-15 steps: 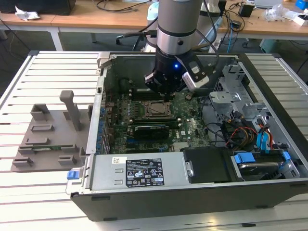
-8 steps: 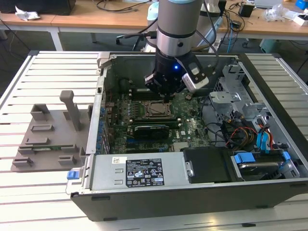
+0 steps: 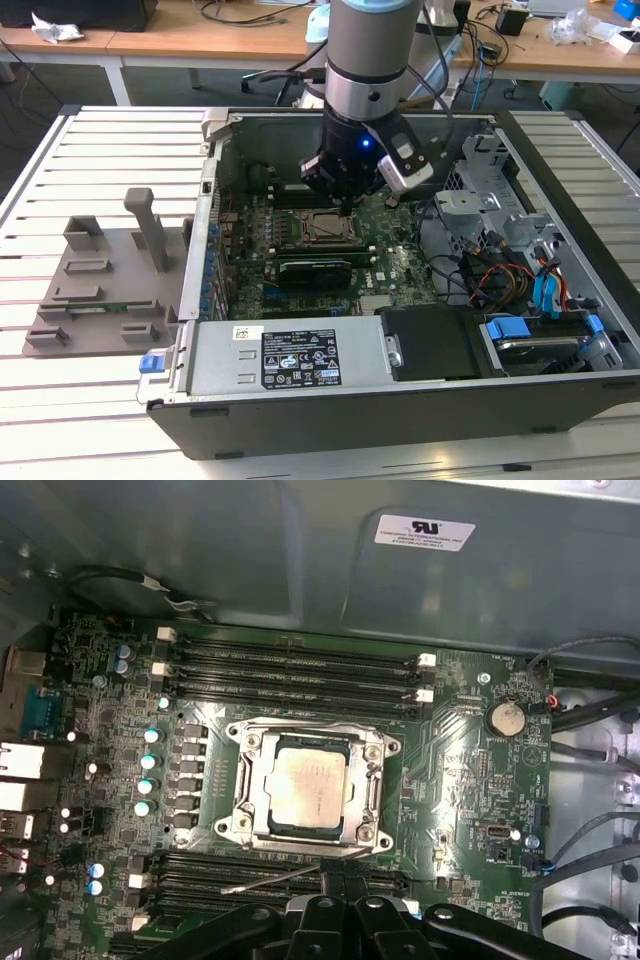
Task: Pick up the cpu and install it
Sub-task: 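Install the second cpu locking lever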
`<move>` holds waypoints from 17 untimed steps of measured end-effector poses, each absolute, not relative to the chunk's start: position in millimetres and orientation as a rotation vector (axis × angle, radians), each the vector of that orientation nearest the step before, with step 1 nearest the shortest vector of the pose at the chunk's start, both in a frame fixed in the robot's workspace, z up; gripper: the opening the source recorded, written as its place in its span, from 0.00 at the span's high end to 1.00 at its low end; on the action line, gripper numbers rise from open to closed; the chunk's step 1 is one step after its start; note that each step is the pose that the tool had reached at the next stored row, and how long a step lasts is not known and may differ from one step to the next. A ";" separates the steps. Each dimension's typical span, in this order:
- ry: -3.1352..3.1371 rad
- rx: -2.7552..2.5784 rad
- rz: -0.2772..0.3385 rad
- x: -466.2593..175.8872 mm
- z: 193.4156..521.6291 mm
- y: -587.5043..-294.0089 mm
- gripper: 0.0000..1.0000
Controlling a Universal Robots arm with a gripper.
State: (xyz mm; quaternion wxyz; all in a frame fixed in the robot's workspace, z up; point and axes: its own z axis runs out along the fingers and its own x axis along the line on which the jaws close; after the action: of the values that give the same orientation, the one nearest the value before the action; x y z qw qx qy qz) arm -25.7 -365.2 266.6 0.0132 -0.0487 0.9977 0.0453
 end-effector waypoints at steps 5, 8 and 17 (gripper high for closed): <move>3.108 -0.152 0.141 -25.7 263.4 -365.5 0.89; 3.108 -0.152 0.141 -26.1 259.0 -366.6 0.89; 3.109 -0.138 0.137 -31.8 245.4 -370.3 0.89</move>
State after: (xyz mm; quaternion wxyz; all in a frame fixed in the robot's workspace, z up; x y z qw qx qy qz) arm -31.8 -370.3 245.4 0.0133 -0.0443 0.9980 0.0440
